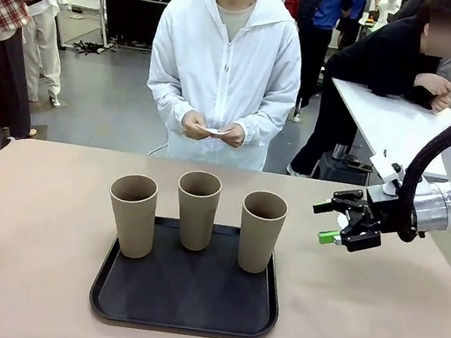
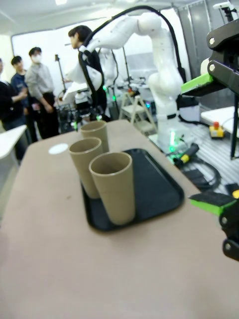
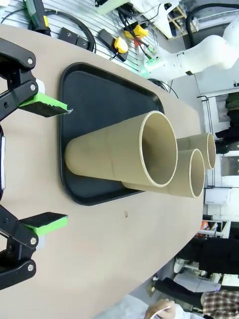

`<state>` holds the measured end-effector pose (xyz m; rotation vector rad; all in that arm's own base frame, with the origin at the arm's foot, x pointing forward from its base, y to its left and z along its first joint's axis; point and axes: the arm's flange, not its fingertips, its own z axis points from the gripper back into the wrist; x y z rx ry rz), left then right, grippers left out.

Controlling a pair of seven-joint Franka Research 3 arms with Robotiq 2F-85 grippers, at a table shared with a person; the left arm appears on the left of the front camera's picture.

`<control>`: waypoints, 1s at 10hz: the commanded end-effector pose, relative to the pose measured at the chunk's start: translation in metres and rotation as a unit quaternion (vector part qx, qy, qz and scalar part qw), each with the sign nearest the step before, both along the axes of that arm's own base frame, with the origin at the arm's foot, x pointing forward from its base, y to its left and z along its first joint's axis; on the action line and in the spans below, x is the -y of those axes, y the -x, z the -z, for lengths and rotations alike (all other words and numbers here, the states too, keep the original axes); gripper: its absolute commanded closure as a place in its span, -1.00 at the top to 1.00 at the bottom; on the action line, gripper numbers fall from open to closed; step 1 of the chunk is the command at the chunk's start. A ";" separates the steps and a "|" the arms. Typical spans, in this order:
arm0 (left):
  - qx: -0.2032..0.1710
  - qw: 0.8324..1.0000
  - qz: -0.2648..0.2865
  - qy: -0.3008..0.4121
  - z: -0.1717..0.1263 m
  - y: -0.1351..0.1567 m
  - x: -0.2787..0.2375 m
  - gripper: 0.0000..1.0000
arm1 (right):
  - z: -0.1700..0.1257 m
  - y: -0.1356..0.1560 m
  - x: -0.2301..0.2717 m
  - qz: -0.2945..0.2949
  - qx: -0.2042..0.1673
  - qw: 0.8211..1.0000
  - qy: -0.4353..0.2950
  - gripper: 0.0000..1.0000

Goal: Place coasters on the table and set cups on them.
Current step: Pick up one Reusable plastic cup and place it on a coaster set by the human.

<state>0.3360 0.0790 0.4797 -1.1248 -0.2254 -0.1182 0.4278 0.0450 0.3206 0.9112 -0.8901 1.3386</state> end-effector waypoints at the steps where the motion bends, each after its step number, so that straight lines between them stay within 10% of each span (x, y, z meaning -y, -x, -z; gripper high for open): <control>1: 0.004 1.000 0.000 0.004 -0.001 0.000 0.002 1.00 | 0.000 0.001 0.000 -0.002 -0.001 1.000 -0.006 1.00; 10: 0.004 1.000 0.000 0.004 -0.001 0.000 0.002 1.00 | 0.040 -0.009 -0.068 -0.029 0.009 0.999 -0.043 1.00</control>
